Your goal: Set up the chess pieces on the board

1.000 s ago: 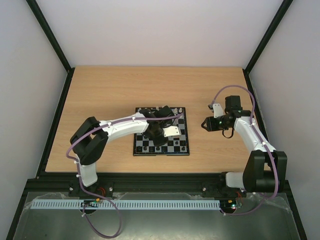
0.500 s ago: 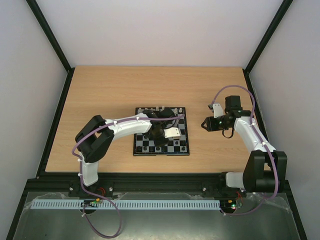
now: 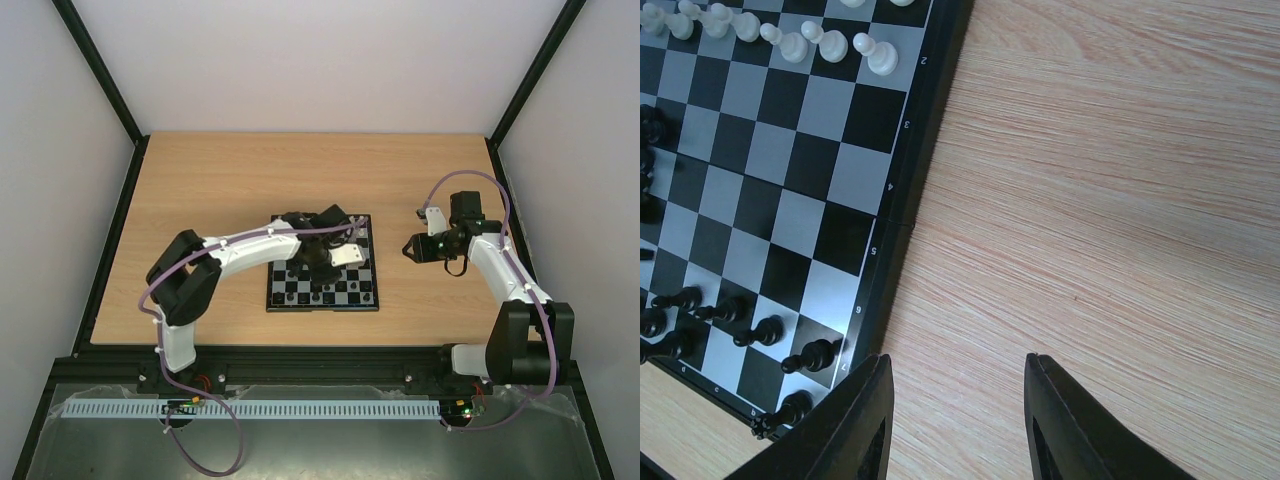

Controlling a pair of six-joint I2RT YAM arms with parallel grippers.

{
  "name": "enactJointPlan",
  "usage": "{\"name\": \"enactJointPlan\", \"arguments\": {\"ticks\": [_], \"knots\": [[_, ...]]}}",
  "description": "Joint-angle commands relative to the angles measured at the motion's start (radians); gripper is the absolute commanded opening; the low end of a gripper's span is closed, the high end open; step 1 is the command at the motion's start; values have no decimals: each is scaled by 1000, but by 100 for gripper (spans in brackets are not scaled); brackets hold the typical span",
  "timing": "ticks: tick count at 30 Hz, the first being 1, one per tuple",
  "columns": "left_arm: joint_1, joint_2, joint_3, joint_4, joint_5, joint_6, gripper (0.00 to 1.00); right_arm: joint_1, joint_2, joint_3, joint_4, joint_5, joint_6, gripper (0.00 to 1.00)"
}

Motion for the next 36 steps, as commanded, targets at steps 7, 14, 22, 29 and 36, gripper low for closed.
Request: {"name": "enactJointPlan", "arguments": {"ticks": [7,14,22,29,36], "knots": [[181,-112,-49,3,-81,-86,34,-4,31,29,-41,-24,-12,37],[225,-67,-34,14,-96,-119,34,-4,40,32,-42,-27,-15,37],[226,-9,3,15,-84,-129,33,-4,34,20,-42,-18,-19,37],[228,30,19,18,-134,-132,33,-4,30,6,-34,-18,-16,37],[228,39,8,4,-132,-127,26,-4,28,1,-26,-17,-17,37]]}}
